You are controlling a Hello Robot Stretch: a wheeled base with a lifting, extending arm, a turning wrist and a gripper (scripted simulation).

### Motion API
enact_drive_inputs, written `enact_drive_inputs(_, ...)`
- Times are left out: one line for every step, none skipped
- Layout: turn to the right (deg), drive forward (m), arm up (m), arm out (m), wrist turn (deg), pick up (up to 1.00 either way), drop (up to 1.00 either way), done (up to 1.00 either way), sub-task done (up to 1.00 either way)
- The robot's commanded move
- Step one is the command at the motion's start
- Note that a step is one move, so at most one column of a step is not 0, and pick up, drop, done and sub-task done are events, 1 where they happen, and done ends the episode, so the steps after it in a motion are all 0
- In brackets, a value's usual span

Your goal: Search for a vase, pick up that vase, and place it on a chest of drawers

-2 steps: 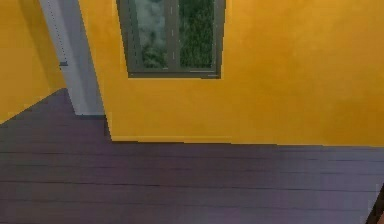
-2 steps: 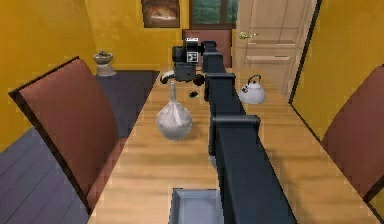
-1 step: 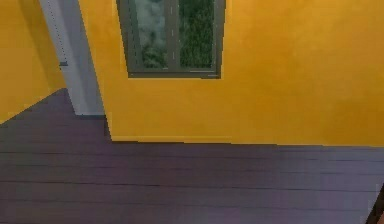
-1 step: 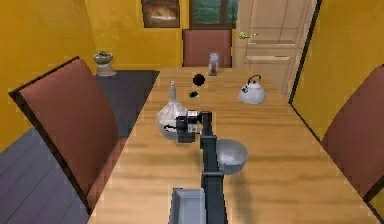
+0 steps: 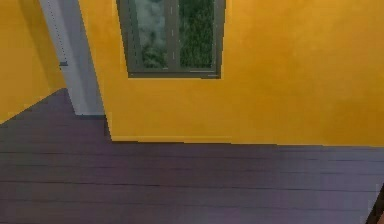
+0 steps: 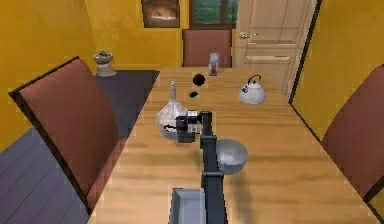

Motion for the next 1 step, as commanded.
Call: enact_drive_inputs(0.0,0.00,0.10,0.00,0.0,0.00,0.00,0.00,0.00)
